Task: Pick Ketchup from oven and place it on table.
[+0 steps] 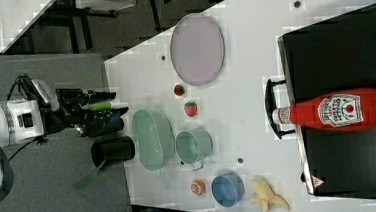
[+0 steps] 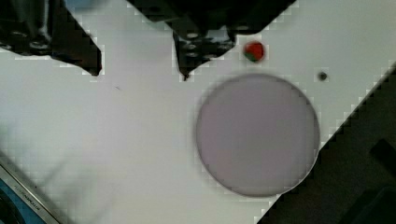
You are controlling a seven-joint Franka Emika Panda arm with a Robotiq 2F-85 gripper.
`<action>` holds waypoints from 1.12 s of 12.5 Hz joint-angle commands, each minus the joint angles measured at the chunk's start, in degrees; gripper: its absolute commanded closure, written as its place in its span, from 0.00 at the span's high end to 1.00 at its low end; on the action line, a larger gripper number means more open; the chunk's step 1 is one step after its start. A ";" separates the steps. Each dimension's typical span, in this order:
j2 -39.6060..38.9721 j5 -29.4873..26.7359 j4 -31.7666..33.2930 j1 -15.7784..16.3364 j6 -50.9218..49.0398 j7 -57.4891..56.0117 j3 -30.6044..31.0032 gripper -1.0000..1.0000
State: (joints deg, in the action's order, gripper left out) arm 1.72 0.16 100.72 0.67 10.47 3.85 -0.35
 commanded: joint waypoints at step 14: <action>13.56 0.34 11.51 -3.93 -3.66 -1.42 -20.74 1.00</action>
State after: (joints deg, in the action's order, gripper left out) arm 14.70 0.19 113.42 -2.37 7.28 3.85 -21.40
